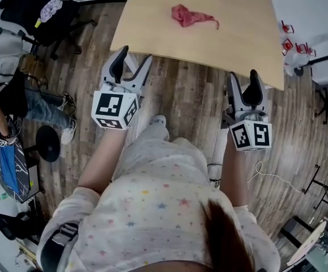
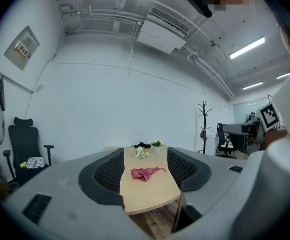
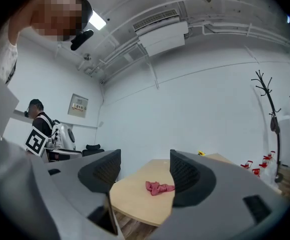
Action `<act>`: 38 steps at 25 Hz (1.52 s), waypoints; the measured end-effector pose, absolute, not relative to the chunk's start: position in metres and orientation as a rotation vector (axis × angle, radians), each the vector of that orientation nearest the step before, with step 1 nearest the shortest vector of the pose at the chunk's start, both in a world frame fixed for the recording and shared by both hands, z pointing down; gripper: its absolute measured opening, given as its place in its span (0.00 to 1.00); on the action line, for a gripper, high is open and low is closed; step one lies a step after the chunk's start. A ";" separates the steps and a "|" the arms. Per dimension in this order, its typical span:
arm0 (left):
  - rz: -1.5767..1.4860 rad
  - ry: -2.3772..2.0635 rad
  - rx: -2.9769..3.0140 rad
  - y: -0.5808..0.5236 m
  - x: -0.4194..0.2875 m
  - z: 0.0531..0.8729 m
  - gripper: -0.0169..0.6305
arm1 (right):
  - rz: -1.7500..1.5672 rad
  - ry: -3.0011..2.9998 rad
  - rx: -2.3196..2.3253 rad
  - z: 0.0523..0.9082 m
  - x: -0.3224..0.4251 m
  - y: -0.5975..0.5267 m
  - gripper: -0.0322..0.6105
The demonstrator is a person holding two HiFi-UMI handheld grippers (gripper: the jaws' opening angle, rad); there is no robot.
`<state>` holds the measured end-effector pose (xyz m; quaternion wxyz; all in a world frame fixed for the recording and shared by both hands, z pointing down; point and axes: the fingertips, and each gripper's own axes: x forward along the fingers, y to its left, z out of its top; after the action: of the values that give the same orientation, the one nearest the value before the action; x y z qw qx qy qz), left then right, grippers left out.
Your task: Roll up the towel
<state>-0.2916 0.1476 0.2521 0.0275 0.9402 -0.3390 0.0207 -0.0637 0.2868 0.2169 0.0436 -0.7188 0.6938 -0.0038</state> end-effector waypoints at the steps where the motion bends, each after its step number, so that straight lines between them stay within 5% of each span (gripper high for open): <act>1: 0.070 -1.037 2.903 0.138 -0.290 0.253 0.41 | -0.020 2.114 -2.203 0.218 -0.063 0.279 0.50; 38: 0.224 -1.245 2.687 -0.105 -0.125 0.307 0.41 | -0.287 2.433 -1.888 0.274 0.094 -0.029 0.46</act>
<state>-0.1247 -0.1050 0.3074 0.0859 0.9014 -0.4176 0.0750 0.0935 -0.0293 0.2735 0.0241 -0.6102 0.7864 -0.0929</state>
